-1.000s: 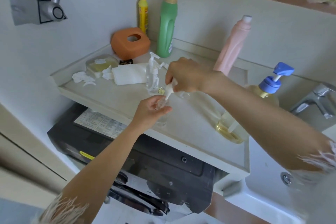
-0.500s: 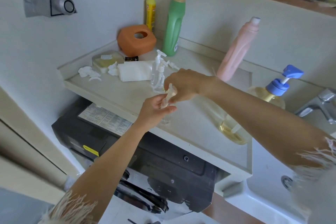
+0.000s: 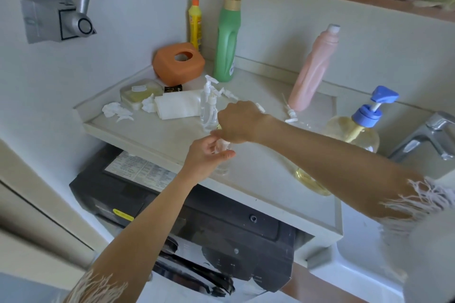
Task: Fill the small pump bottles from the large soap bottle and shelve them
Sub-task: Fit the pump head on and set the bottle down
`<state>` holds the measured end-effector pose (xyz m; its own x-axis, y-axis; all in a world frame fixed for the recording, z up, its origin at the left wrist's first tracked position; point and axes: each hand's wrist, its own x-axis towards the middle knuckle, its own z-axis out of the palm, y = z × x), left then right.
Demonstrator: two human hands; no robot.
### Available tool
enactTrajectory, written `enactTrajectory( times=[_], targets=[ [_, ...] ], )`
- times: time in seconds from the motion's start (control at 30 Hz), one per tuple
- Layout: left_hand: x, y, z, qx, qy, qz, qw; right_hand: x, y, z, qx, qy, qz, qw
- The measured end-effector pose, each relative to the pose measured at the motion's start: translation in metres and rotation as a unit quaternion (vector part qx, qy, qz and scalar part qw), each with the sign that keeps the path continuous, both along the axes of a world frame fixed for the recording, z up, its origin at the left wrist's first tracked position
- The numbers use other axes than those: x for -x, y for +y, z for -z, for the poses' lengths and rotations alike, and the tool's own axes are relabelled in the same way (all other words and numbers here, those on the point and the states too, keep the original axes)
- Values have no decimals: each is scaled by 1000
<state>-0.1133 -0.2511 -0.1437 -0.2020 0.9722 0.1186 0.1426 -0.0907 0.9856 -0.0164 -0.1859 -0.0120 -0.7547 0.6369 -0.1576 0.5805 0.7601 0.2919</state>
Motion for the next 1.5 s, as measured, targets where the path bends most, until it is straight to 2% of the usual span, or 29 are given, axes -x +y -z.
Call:
enactTrajectory(
  times=[0.1, 0.23, 0.37, 0.5, 0.57, 0.7, 0.8, 0.9, 1.1, 1.37, 1.5],
  targets=[
    [1, -2, 0, 11, -2, -7, 1000, -4, 8, -9, 91, -37, -22, 995],
    [1, -2, -1, 10, 2, 0, 1000, -10, 11, -5, 64, -29, -35, 997],
    [2, 0, 3, 13, 4, -9, 1000, -9, 14, -7, 131, 2, -17, 991],
    [2, 1, 5, 9, -10, -21, 1000, -11, 8, 2, 47, 64, -11, 997],
    [1, 1, 6, 9, -13, -25, 1000, -9, 4, 2, 26, 61, 0, 998],
    [1, -1, 7, 6, -13, -24, 1000, -13, 4, -3, 110, 68, -9, 992],
    [-1, -1, 8, -1, -12, -37, 999, -15, -2, 9, 88, 116, 3, 989],
    [-2, -1, 10, -6, -12, -46, 999, -11, -5, 17, 50, 120, 8, 991],
    [-1, -2, 9, 3, -3, -47, 999, -21, 0, 7, 133, 96, -17, 986],
    [-12, -1, 15, -33, 9, -87, 996, -28, -2, 35, 92, 226, 29, 969],
    [-9, 8, 10, -28, 67, -94, 993, -25, 4, 39, 88, 254, 49, 962]
  ],
)
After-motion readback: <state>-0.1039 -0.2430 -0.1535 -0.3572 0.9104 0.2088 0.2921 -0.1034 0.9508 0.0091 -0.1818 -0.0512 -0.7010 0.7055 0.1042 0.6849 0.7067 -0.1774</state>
